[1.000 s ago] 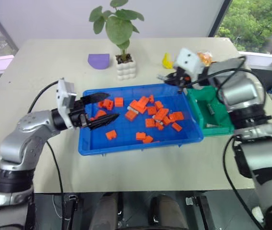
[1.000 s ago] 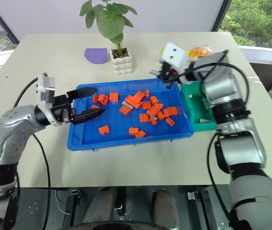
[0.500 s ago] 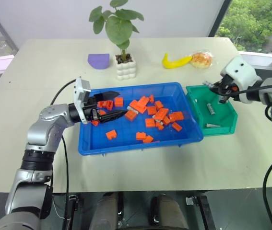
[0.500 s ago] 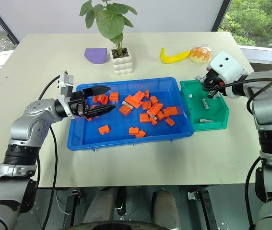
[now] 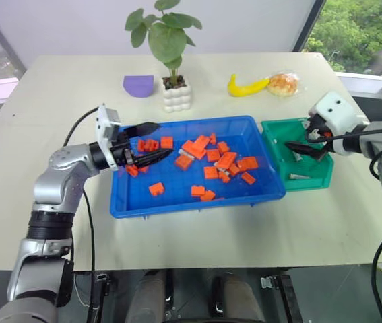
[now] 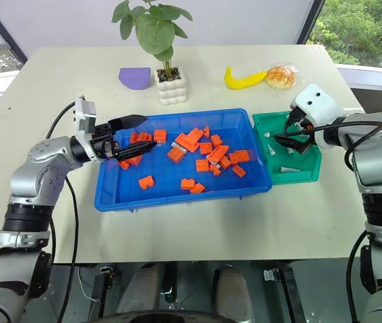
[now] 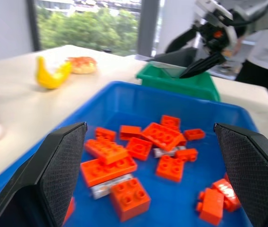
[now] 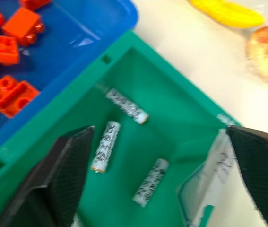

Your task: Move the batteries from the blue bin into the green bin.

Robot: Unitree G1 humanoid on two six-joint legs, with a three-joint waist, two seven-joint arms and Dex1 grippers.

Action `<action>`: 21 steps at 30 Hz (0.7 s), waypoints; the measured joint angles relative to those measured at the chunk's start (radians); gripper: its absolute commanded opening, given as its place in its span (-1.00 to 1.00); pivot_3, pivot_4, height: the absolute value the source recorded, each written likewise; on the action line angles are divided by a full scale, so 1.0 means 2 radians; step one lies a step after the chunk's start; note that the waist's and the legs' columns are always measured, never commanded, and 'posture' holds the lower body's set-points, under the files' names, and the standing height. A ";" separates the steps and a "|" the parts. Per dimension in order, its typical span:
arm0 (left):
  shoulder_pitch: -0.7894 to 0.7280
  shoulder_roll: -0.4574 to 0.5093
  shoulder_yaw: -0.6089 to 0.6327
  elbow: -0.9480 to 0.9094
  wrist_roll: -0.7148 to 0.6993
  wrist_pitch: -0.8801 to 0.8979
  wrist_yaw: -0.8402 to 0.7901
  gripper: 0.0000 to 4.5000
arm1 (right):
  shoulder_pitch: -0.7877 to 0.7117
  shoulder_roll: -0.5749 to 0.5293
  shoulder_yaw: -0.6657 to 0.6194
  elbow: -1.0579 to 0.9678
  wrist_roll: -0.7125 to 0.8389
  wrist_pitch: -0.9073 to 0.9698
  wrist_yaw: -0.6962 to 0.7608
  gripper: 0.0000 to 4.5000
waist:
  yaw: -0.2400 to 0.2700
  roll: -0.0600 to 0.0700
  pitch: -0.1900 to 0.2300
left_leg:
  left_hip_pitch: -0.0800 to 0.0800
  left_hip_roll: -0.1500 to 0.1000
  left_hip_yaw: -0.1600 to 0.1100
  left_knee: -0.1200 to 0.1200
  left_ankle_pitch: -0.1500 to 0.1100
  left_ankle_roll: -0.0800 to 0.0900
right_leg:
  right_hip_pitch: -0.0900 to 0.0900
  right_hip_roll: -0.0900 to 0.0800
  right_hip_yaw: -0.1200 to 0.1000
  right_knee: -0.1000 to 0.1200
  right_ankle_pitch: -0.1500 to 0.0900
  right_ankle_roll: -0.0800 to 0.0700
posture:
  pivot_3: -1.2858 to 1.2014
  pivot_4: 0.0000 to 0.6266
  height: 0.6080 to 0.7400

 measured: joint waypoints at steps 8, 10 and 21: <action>0.048 0.028 0.041 -0.062 -0.015 0.014 0.020 1.00 | 0.008 0.116 -0.094 0.002 0.087 -0.061 -0.061 0.99 | 0.001 0.000 0.000 | 0.000 0.000 -0.001 0.000 0.000 0.000 | 0.001 0.000 0.000 0.000 0.000 0.000 | 0.03 -0.52 0.99; 0.056 0.037 0.046 -0.072 -0.021 0.022 0.023 1.00 | 0.016 0.141 -0.115 -0.001 0.112 -0.070 -0.073 0.99 | 0.002 0.000 0.000 | 0.000 0.000 -0.001 0.000 0.000 0.000 | 0.001 0.000 0.000 0.000 0.000 0.000 | 0.03 -0.52 0.99; 0.127 0.043 0.070 -0.139 -0.035 0.040 0.054 1.00 | 0.079 0.195 -0.122 -0.035 0.182 -0.083 -0.086 0.99 | -0.001 0.000 0.000 | 0.000 0.000 -0.001 0.000 0.000 0.000 | 0.000 0.000 0.000 0.000 0.000 0.000 | 0.03 -0.52 0.99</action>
